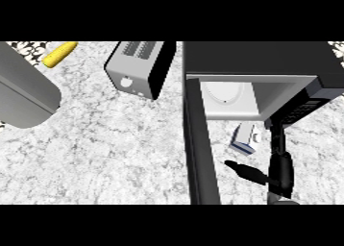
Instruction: Pick up the milk, place it into the microwave and close the microwave
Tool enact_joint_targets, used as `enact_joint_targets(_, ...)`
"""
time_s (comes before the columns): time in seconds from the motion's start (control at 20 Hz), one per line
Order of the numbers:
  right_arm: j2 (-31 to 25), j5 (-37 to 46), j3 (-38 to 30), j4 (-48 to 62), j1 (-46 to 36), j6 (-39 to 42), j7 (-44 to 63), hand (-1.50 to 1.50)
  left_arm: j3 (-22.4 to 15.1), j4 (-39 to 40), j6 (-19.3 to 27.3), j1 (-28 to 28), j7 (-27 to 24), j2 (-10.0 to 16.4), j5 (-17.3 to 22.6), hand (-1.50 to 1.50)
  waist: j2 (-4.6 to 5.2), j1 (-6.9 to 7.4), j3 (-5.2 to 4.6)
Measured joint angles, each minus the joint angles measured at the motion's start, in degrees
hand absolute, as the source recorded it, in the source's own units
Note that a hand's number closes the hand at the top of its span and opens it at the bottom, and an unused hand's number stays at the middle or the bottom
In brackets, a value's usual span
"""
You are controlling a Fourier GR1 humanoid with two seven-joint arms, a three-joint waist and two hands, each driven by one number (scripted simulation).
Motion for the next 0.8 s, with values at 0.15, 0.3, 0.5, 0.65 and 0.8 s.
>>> enact_joint_targets(0.15, 0.13, -0.58, -1.85, 6.37, -2.04, 0.75, -4.59, -1.5, 0.05, 0.0, -0.13, -0.65, 0.77, -0.09, 0.26, -1.5, 0.03, 0.02, 0.01)
enact_joint_targets(0.3, -0.69, -1.13, -4.07, 12.41, -5.18, 1.42, -7.77, -1.5, 0.88, 0.06, -0.91, -0.17, 0.66, -0.48, 0.69, -1.5, 0.04, 0.12, 0.01)
enact_joint_targets(0.5, -0.62, -1.52, -6.61, 20.81, -8.74, 1.14, -13.12, -1.5, 1.95, 0.42, -1.64, 0.03, 0.24, 0.07, 1.68, -1.5, 0.07, 0.22, 0.02)
enact_joint_targets(0.65, -1.12, -1.36, -7.59, 25.32, -10.23, 1.29, -15.96, -1.5, 2.94, 0.71, -2.71, 0.02, 0.52, -0.04, 2.94, -1.5, 0.06, 0.17, 0.02)
enact_joint_targets(0.8, -1.76, -1.8, -9.26, 31.67, -13.22, 2.52, -19.48, 1.5, 2.57, 0.68, -3.1, 1.19, -0.27, -0.47, 3.21, -1.5, 0.09, 0.39, 0.03)
